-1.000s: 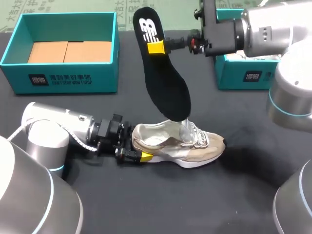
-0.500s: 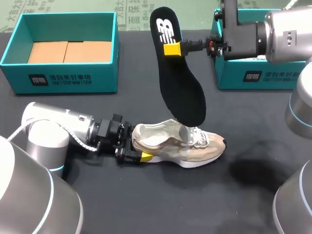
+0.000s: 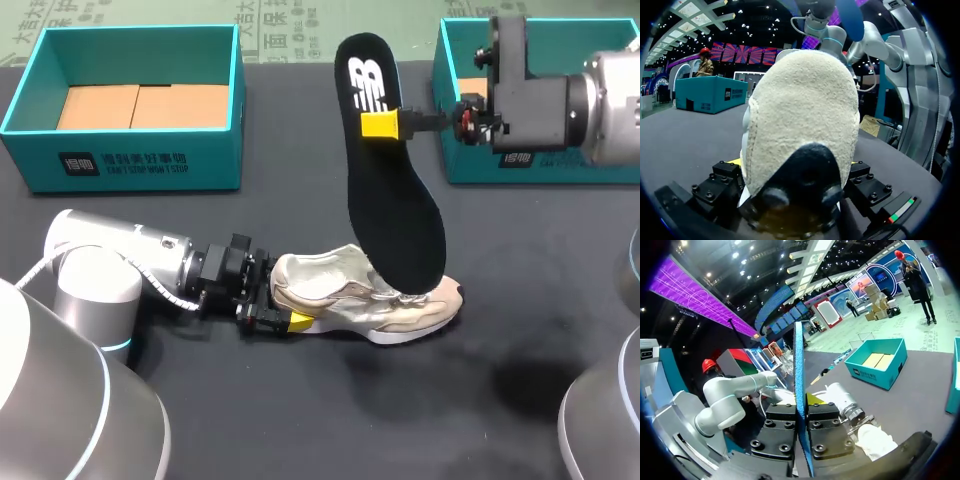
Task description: Take the shoe out of the shoebox, open the shoe tongue, remove and reinsert the insole, then place the shoe into the shoebox
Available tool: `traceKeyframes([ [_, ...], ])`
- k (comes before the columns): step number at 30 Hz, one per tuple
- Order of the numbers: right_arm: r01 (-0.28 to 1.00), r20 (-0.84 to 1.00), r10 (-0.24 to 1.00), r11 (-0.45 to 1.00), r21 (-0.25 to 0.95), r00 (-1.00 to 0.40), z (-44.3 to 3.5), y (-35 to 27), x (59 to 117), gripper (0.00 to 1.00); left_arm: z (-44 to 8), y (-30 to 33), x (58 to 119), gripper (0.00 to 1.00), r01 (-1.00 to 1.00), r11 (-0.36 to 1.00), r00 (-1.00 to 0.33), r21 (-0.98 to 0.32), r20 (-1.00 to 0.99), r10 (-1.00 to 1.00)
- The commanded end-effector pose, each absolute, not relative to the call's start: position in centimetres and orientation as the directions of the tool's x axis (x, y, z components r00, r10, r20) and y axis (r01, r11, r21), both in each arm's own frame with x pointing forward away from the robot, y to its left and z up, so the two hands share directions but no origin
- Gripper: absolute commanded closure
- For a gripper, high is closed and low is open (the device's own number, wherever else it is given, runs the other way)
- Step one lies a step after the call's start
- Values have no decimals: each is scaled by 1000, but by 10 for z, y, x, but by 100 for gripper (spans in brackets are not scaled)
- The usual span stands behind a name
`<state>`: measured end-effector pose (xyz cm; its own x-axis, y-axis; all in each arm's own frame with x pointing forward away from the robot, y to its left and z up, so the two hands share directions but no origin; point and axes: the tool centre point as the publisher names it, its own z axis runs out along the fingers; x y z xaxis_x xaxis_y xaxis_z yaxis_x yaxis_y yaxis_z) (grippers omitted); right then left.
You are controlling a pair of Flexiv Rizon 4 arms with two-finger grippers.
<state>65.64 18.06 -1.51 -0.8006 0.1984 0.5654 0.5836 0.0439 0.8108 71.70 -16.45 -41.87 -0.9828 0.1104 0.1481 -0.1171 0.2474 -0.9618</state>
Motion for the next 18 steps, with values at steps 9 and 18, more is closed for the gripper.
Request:
traceKeyframes([
  [9, 588, 569, 207, 38, 808, -796, -20, 169, 642, 100, -423, -164, 718, 100, -118, 248, -983, -961, 149, 110],
  [18, 601, 589, 162, 35, 798, -791, -16, 164, 630, 100, -423, -164, 718, 100, -118, 248, -983, -961, 149, 110],
])
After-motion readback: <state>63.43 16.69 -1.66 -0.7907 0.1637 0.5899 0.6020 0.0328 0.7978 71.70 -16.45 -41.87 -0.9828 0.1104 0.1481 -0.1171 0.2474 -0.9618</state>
